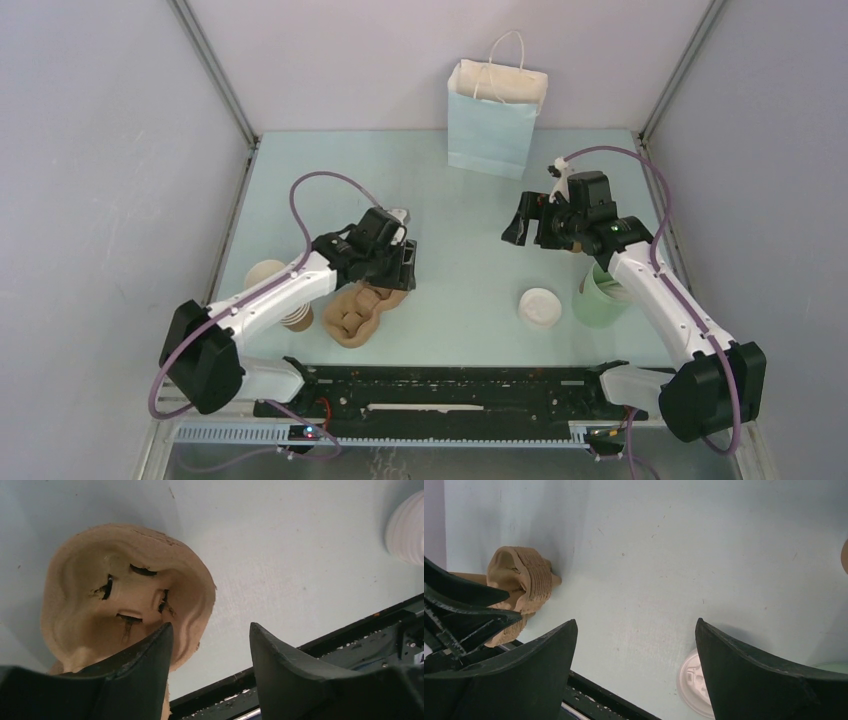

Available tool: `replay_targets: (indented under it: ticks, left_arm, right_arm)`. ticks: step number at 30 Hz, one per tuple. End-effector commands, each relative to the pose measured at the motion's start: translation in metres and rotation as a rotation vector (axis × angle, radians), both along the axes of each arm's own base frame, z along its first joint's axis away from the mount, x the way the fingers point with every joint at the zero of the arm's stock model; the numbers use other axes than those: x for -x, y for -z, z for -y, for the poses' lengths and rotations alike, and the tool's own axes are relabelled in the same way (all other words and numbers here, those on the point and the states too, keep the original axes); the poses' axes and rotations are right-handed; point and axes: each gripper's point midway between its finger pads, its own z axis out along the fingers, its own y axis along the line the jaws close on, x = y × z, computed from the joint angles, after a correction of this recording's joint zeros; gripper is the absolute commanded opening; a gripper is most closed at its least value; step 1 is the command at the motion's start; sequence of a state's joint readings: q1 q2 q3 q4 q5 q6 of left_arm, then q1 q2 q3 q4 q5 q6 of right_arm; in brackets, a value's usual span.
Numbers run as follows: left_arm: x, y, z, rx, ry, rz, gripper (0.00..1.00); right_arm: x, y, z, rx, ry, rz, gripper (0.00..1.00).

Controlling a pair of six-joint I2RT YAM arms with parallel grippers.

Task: Pack the takeout coffee

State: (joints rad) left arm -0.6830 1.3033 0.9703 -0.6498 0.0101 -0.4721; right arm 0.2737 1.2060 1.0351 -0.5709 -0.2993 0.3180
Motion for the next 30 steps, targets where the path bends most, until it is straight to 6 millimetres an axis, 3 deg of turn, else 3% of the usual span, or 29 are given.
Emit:
replay_targets:
  ticks: [1, 12, 20, 30]
  left_arm:
    - [-0.002, 0.014, -0.002, 0.003, 0.041, -0.025, 0.61]
    - [-0.008, 0.025, -0.004, -0.03, 0.048, -0.019, 0.48]
    - [-0.011, 0.027, -0.005, -0.048, 0.042, -0.016, 0.43]
    - [-0.011, 0.026, -0.008, -0.063, 0.038, -0.015, 0.26]
  right_arm:
    - [-0.003, -0.005, -0.006, -0.019, -0.025, 0.028, 0.96]
    - [-0.001, 0.001, -0.009, -0.012, -0.037, 0.016, 0.96]
    - [0.001, 0.002, -0.01, -0.012, -0.04, 0.018, 0.96]
    - [0.001, 0.005, -0.011, -0.013, -0.048, 0.013, 0.95]
